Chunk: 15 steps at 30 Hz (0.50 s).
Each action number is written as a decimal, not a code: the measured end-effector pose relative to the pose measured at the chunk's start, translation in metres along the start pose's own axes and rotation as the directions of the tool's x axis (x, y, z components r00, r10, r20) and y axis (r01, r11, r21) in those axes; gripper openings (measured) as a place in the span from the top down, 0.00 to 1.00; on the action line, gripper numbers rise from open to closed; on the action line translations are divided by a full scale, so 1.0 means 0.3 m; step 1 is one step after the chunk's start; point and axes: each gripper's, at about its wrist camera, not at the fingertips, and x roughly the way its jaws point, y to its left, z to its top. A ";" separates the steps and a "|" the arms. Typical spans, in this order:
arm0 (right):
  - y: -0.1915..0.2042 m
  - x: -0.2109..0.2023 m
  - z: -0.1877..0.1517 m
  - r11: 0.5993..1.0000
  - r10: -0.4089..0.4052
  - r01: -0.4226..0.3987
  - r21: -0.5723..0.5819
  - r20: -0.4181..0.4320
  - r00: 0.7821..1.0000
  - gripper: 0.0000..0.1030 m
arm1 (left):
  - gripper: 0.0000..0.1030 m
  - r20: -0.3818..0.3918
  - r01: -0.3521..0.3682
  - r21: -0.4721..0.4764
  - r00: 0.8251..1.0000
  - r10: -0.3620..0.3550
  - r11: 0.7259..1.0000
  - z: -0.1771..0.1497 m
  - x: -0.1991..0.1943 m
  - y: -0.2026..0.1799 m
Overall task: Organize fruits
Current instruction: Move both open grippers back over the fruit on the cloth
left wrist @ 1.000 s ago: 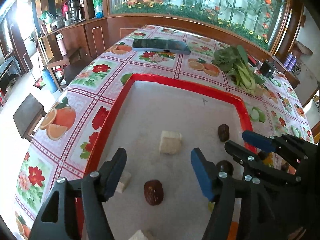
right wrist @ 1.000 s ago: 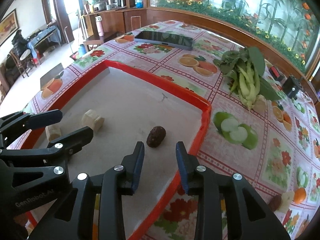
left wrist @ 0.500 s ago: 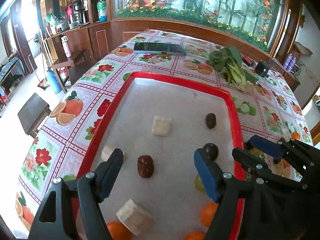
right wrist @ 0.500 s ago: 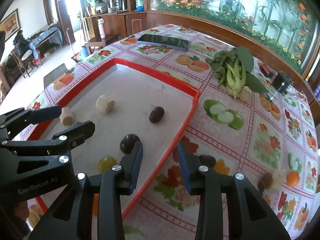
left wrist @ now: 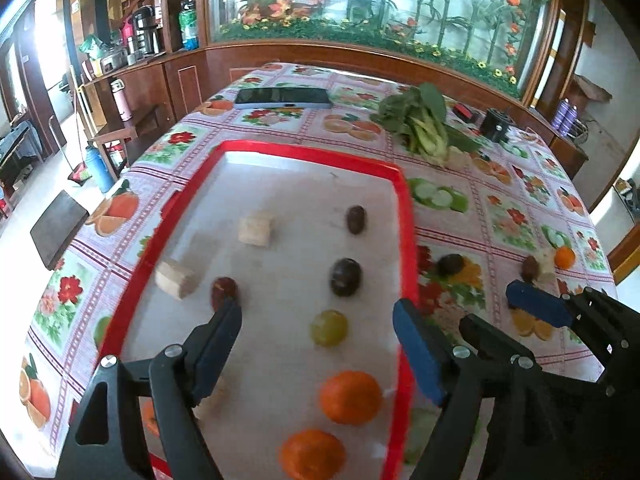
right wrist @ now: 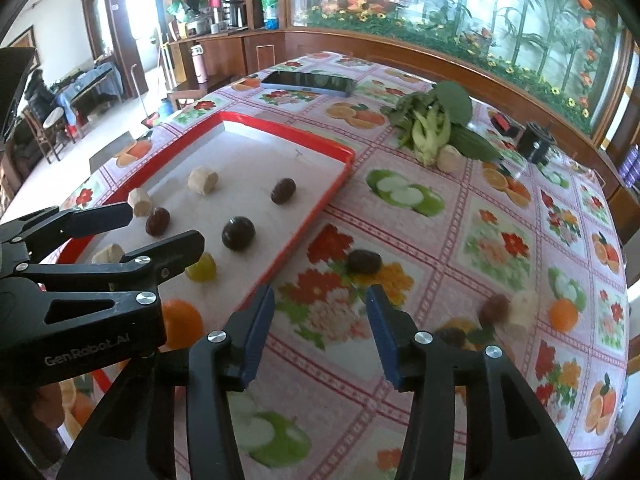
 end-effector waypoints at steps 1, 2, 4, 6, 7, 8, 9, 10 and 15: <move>-0.018 -0.008 -0.014 1.000 0.000 0.000 0.007 0.000 1.000 0.54 | 0.20 -0.001 0.004 0.005 1.000 -0.004 1.000 -0.005 -0.003 -0.014; -0.035 -0.016 -0.026 1.000 -0.001 0.001 0.014 0.001 1.000 0.53 | 0.19 -0.002 0.007 0.011 1.000 -0.007 1.000 -0.009 -0.006 -0.032; -0.070 -0.032 -0.048 1.000 -0.003 0.003 0.031 0.002 1.000 0.50 | 0.17 -0.004 0.012 0.021 1.000 -0.011 1.000 -0.016 -0.008 -0.066; -0.118 -0.049 -0.076 0.998 -0.010 0.010 0.060 0.006 1.000 0.45 | 0.15 -0.006 0.021 0.031 1.000 -0.021 0.999 -0.021 -0.009 -0.107; -0.152 -0.060 -0.093 0.997 -0.017 0.016 0.080 0.008 1.000 0.42 | 0.14 -0.009 0.024 0.036 1.000 -0.024 0.999 -0.022 -0.008 -0.127; -0.175 -0.067 -0.105 0.995 -0.022 0.021 0.093 0.009 1.000 0.40 | 0.13 -0.009 0.028 0.042 1.000 -0.027 0.999 -0.024 -0.008 -0.148; -0.203 -0.074 -0.120 0.994 -0.029 0.027 0.109 0.010 1.000 0.38 | 0.13 -0.010 0.034 0.050 0.999 -0.033 0.998 -0.026 -0.008 -0.171; -0.242 -0.081 -0.140 0.991 -0.038 0.037 0.131 0.006 0.999 0.38 | 0.12 -0.011 0.037 0.057 0.999 -0.036 0.998 -0.028 -0.007 -0.192; -0.395 -0.095 -0.216 0.972 -0.069 0.073 0.221 -0.023 0.997 0.37 | 0.07 -0.021 0.066 0.097 0.998 -0.064 0.993 -0.043 0.000 -0.305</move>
